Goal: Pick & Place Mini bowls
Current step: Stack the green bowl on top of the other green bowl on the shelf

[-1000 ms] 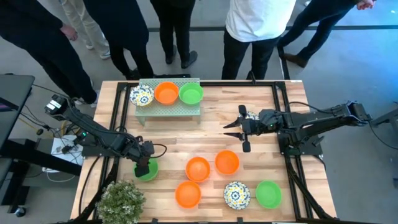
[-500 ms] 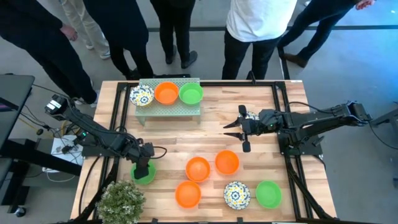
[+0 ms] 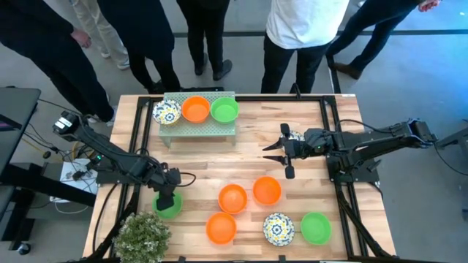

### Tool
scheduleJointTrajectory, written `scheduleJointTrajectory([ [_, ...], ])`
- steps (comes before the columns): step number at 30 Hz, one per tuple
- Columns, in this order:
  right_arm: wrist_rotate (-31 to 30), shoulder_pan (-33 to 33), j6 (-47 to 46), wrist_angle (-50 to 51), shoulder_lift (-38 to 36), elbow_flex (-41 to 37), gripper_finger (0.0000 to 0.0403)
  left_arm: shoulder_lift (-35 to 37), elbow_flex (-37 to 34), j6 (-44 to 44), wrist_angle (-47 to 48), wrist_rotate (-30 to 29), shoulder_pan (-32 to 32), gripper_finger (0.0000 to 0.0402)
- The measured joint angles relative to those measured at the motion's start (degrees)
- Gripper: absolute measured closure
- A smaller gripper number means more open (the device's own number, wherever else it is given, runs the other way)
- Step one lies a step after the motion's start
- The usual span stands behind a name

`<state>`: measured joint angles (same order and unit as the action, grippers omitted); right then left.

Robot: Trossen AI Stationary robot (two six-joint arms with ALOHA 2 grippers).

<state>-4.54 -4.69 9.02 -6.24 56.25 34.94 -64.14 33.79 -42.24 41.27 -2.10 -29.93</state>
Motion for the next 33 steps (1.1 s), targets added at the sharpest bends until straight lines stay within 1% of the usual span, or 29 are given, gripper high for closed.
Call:
scheduleJointTrajectory([
  [7,0.0,-0.1,0.0,0.0,0.0,0.0,0.0294,0.0,-3.4,-0.2,-0.4,-0.8,0.0,0.0231],
  [10,0.0,-0.1,0.0,0.0,0.0,0.0,0.0294,0.0,-3.6,-0.2,-0.6,-0.8,0.0,0.0247],
  [13,0.0,-0.1,-0.2,0.0,0.0,0.0,0.0294,0.0,-3.6,-0.2,-1.2,-1.5,0.0,0.0291],
  [17,0.0,-0.1,0.5,-0.1,0.0,0.0,0.0293,0.0,-3.4,-1.5,-1.7,-3.5,0.1,0.0378],
  [18,0.0,-0.1,1.4,-0.1,0.0,0.0,0.0292,0.0,-2.9,-2.0,-1.9,-4.0,0.3,0.0388],
  [21,0.1,-0.4,2.9,-1.5,0.3,0.0,0.0283,0.0,-1.0,-3.3,-1.7,-6.0,1.2,0.0391],
  [24,1.3,-1.0,4.6,-4.6,1.8,0.0,0.0263,0.0,2.6,-3.2,-2.0,-9.3,2.8,0.0391],
  [26,3.2,-1.4,6.2,-7.6,3.4,0.1,0.0244,0.0,5.0,-2.8,-1.9,-11.0,4.2,0.0392],
  [28,3.8,-1.8,7.4,-10.2,5.2,0.1,0.0221,0.0,7.3,-2.7,-2.0,-11.9,5.6,0.0392],
  [33,4.5,-2.4,10.5,-10.8,11.2,3.9,0.0172,0.0,9.8,-2.9,-2.0,-12.2,9.5,0.0392],
])
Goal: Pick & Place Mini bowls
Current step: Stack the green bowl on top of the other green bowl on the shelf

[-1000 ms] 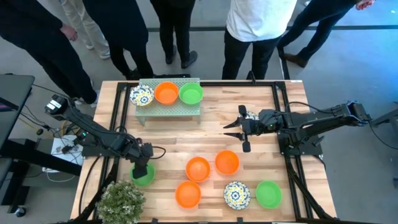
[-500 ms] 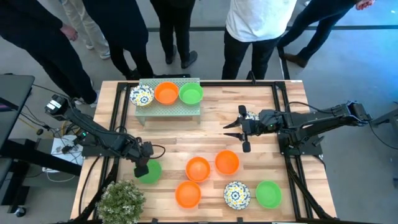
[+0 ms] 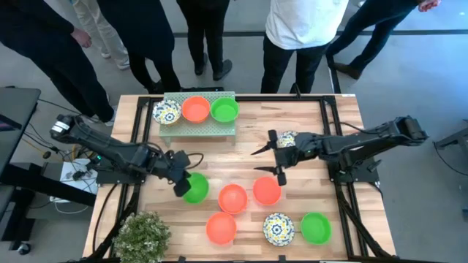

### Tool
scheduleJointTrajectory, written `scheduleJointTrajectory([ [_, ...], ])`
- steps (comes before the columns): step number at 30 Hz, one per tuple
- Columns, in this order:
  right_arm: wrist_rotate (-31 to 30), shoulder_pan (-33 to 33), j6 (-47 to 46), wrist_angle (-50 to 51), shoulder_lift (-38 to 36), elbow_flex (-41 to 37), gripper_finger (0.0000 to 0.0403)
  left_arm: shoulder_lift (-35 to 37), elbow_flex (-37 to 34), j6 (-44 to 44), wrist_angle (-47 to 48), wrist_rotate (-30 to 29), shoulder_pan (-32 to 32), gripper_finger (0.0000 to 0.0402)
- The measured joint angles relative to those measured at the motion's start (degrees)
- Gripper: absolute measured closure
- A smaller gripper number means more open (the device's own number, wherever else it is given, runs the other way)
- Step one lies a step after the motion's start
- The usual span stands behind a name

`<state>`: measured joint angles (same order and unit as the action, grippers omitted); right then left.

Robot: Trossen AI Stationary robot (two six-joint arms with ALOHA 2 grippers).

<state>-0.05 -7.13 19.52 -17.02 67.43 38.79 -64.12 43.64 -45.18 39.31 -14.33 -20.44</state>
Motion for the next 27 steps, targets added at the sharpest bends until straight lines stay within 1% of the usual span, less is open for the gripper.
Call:
scheduleJointTrajectory([
  [4,0.3,-0.5,0.8,2.1,6.6,6.4,0.0164,0.0,0.1,-0.1,0.0,-1.1,3.5,0.0391],
  [8,0.3,-0.8,4.3,10.6,14.4,14.8,0.0173,0.0,0.1,1.2,-1.4,-1.2,5.8,0.0391],
  [13,2.1,-1.9,7.6,19.8,24.3,26.5,0.0183,0.0,0.1,1.4,-3.9,-1.8,6.5,0.039],
  [21,2.1,-4.1,15.6,31.1,37.7,43.7,0.0184,0.0,0.1,-7.4,-4.1,-2.2,6.5,0.039],
  [27,1.5,-4.1,20.9,36.7,46.4,53.6,0.0185,0.0,0.1,-10.6,-4.2,-2.2,6.5,0.039],
])
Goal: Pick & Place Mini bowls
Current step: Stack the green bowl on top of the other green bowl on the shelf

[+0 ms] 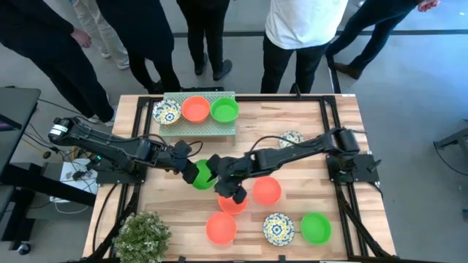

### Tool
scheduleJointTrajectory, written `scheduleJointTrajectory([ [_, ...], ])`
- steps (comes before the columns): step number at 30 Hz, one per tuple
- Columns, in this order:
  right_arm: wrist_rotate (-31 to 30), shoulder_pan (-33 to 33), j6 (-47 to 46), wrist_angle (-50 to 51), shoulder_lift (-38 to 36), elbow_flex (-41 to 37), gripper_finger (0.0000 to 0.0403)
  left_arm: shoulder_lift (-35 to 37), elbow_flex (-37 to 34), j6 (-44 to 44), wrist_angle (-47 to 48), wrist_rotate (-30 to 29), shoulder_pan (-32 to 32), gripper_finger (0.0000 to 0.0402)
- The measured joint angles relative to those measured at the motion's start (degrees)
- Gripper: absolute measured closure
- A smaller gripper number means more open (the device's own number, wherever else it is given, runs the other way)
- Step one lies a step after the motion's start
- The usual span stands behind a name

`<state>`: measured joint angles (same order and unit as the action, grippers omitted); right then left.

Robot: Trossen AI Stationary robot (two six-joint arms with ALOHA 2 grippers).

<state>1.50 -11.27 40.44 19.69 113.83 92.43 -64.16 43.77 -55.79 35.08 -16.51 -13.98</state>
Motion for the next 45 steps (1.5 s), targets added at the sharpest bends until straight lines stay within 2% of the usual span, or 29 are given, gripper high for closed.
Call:
scheduleJointTrajectory([
  [6,0.0,0.1,0.6,7.3,4.8,6.8,0.0185,0.0,0.0,0.0,0.0,0.0,0.0,0.0389],
  [13,0.0,1.5,0.2,10.2,5.7,8.2,0.0203,0.0,0.0,0.0,-0.3,-1.0,0.0,0.0389],
  [28,1.2,3.7,0.6,11.6,5.7,8.1,0.0393,0.0,0.0,-0.2,-1.9,-2.5,0.1,0.0382],
  [36,0.9,2.9,0.3,11.3,6.7,8.2,0.0396,0.0,-0.1,-0.2,-4.5,-0.4,2.2,0.0308],
  [39,0.6,2.7,-2.7,13.3,7.3,8.2,0.0397,0.0,-0.1,0.0,-4.6,-0.4,2.1,0.0283],
  [45,-1.8,2.5,-7.4,19.1,6.8,8.2,0.0399,0.0,-0.1,0.4,-4.8,-0.7,1.9,0.0262],
])
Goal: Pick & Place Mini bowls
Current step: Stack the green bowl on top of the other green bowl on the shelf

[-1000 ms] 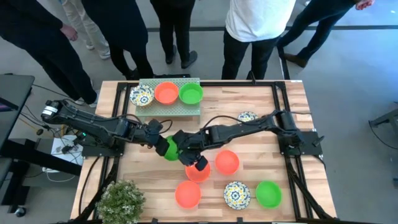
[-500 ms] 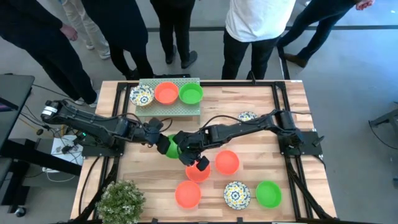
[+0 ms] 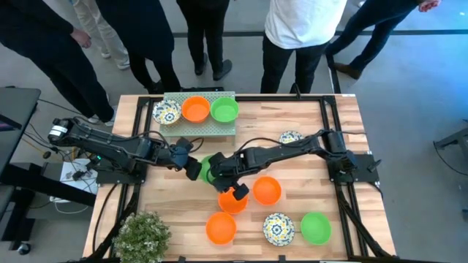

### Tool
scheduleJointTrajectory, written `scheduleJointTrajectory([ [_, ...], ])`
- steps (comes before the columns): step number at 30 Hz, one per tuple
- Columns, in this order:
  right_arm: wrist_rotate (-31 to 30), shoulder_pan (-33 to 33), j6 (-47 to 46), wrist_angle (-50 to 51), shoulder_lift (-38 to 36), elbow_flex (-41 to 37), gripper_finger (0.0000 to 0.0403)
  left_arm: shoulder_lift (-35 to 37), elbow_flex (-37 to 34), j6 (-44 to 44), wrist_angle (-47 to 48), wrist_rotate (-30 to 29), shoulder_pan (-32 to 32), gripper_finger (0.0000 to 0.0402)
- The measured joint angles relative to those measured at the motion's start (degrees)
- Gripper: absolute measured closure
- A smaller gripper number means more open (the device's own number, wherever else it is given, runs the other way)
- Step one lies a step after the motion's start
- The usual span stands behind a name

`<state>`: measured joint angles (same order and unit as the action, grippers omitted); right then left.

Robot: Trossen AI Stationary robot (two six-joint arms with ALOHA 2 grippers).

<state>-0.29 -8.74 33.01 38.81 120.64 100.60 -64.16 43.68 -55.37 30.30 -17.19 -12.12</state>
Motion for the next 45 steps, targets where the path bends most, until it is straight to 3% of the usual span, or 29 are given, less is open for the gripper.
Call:
scheduleJointTrajectory([
  [12,-11.2,-1.7,-11.3,17.7,-7.9,0.0,0.04,0.0,0.0,0.0,-1.0,-0.3,0.0,0.0265],
  [21,-21.0,0.5,-10.2,17.1,-18.9,0.0,0.04,0.0,0.0,0.0,-1.3,-0.3,0.0,0.0266],
  [31,-18.8,8.6,-9.7,9.8,-24.5,0.0,0.0398,0.0,0.0,0.0,-1.9,-0.3,0.0,0.0266],
  [36,-9.1,13.4,-7.1,7.8,-21.5,0.0,0.0399,0.0,0.0,0.0,-2.1,-0.3,0.0,0.0266],
  [45,-8.0,18.8,0.4,4.9,-15.4,0.0,0.0399,0.0,0.0,0.0,-3.2,-0.4,0.0,0.0266],
])
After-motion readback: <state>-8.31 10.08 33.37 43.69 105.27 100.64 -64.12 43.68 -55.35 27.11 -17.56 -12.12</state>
